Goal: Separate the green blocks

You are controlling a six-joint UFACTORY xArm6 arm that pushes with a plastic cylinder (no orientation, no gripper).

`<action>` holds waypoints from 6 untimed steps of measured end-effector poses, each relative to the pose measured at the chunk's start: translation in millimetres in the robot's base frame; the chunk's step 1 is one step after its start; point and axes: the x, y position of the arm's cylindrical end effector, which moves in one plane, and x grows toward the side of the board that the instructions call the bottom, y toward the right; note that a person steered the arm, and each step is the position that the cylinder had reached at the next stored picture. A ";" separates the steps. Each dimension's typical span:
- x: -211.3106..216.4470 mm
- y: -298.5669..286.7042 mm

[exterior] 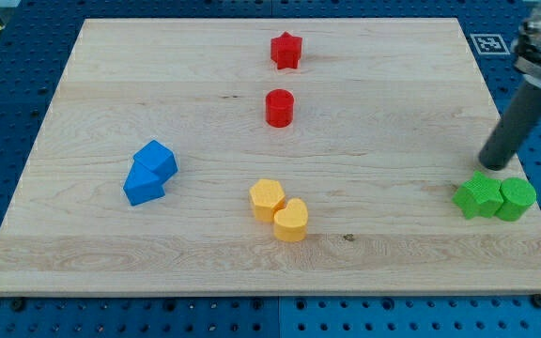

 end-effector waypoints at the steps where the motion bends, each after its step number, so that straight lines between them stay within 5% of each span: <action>1: 13.4 3.3; 6: 37.9 -43.9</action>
